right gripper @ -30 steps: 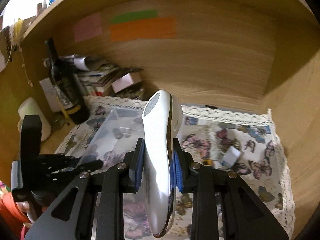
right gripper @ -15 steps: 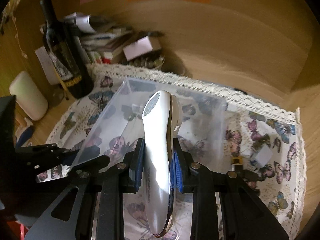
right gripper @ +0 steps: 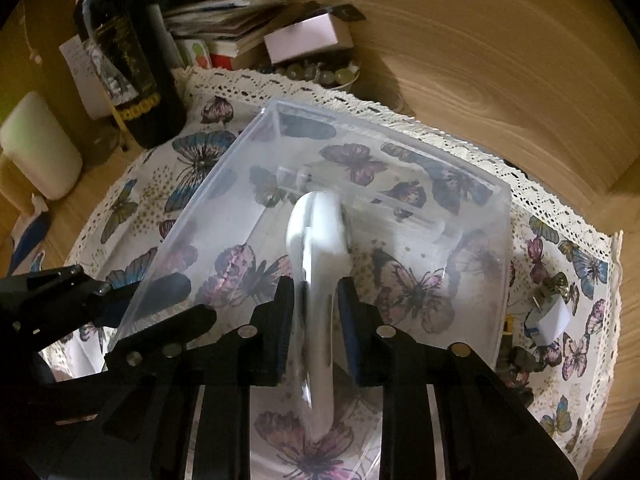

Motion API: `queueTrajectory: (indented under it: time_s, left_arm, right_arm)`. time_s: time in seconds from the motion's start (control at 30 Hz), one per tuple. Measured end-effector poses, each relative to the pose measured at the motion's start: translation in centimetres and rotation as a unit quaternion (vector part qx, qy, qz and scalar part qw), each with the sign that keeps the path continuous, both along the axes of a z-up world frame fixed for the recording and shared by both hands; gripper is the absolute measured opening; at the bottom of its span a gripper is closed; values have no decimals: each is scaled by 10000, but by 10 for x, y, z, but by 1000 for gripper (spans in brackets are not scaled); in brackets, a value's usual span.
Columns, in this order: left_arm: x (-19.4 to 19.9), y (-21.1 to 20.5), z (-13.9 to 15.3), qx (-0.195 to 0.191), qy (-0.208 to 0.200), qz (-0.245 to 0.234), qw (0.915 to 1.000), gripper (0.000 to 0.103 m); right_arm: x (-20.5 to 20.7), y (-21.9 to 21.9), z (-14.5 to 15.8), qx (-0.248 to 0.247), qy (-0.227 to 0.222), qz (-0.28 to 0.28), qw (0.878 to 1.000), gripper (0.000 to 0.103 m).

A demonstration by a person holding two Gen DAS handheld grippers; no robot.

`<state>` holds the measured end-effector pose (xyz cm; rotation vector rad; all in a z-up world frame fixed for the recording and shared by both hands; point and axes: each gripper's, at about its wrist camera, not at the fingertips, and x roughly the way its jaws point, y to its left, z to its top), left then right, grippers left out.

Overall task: Organize rigid objects
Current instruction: 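Carry the white massager into the clear box with the right tool and release it, then grasp the white plug adapter with the right tool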

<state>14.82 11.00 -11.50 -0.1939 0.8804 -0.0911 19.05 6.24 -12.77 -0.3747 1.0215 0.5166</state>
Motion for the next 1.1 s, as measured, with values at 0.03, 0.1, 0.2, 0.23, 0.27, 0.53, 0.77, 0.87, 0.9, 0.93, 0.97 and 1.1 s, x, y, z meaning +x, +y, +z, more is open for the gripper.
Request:
queueTrajectory:
  time_s: [0.03, 0.1, 0.2, 0.23, 0.27, 0.53, 0.77, 0.87, 0.9, 0.93, 0.97, 1.1]
  left_arm:
    - [0, 0, 0, 5, 1, -4, 10000, 19]
    - [0, 1, 0, 6, -2, -4, 10000, 19]
    - [0, 0, 0, 12, 0, -5, 10000, 19]
    - [0, 0, 0, 21, 6, -6, 10000, 19]
    - [0, 0, 0, 35, 4, 0, 10000, 19]
    - [-1, -2, -1, 58, 31, 16, 10000, 19]
    - [1, -4, 0, 136, 80, 28, 9999, 19]
    - [1, -5, 0, 181, 94, 26, 9998, 19]
    - [1, -5, -1, 192, 100, 25, 9998, 19]
    - [2, -5, 0, 210, 104, 21, 9997, 19]
    - [2, -6, 0, 224, 110, 18, 9997, 19]
    - [3, -6, 0, 263, 149, 9, 9995, 19]
  right_arm:
    - [-2, 0, 1, -47, -94, -11, 9999, 21]
    - [-7, 0, 5, -97, -278, 6, 9996, 21]
    - [-14, -6, 15, 28, -422, 23, 9991, 22]
    - [-16, -8, 19, 41, -503, 17, 9987, 24]
    - [-18, -11, 22, 53, -573, -6, 9983, 27]
    - [-29, -41, 55, 392, -1126, -268, 9925, 58]
    - [-30, -82, 81, 626, -1559, -721, 9832, 63]
    - [-21, -105, 88, 627, -1650, -1033, 9789, 63]
    - [-18, -113, 89, 624, -1671, -1147, 9773, 63]
    - [-15, -120, 89, 617, -1691, -1249, 9757, 63]
    - [-10, -129, 90, 609, -1703, -1375, 9739, 63]
    - [8, -157, 83, 615, -1586, -1780, 9692, 63]
